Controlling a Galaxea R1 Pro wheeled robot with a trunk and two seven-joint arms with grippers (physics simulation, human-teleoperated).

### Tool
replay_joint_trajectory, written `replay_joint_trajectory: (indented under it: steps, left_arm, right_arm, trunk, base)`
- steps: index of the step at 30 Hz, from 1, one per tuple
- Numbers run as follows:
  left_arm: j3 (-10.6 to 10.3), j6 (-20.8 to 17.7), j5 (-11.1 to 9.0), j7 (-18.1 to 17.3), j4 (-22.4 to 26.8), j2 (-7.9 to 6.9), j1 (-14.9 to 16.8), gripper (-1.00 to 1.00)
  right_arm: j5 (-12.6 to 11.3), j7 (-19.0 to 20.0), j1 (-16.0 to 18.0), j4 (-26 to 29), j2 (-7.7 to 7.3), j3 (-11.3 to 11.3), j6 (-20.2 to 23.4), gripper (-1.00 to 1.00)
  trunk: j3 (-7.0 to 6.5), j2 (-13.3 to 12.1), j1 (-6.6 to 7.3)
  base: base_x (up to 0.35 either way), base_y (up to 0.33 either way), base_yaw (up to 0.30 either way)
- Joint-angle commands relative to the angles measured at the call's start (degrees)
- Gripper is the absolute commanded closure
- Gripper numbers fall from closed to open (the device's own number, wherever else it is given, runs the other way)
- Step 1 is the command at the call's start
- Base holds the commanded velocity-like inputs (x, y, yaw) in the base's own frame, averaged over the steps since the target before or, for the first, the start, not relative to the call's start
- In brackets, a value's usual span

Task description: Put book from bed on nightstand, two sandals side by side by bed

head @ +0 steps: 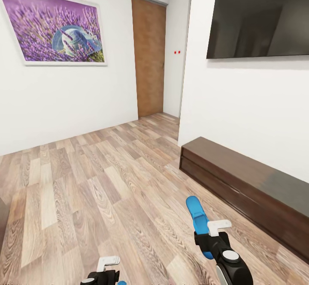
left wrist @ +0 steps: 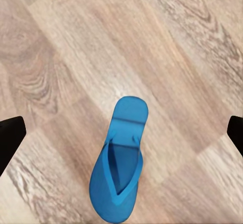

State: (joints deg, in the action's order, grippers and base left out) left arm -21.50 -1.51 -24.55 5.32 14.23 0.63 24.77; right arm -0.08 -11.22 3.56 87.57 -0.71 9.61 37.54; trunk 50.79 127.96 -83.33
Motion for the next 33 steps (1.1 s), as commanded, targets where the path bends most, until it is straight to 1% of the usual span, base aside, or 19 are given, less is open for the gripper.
replay_joint_trajectory:
  steps: [1, 20, 33]
  left_arm:
    - [-0.48, -0.14, -0.43, 0.39, 0.10, -0.04, 0.02, -1.00]
    - [-0.50, 0.26, -0.44, 0.40, 0.10, -0.01, 0.02, -1.00]
    - [-0.56, 1.56, -0.16, 0.48, 0.10, -0.01, 0.02, -1.00]
  right_arm:
    - [-0.15, -0.47, 0.05, 0.06, -0.06, 0.15, 0.34, 1.00]
    - [-0.18, -0.47, 0.05, 0.06, -0.03, 0.14, 0.32, 1.00]
    - [-0.19, -0.47, 0.05, -0.11, 0.00, 0.19, 0.33, 1.00]
  trunk:
    - [0.24, 0.44, -0.22]
    - [3.65, 8.06, -4.39]
    - [5.98, 13.27, -7.24]
  base:
    - [0.000, 0.000, 0.000]
    - [0.000, 0.000, 0.000]
    - [0.000, 0.000, 0.000]
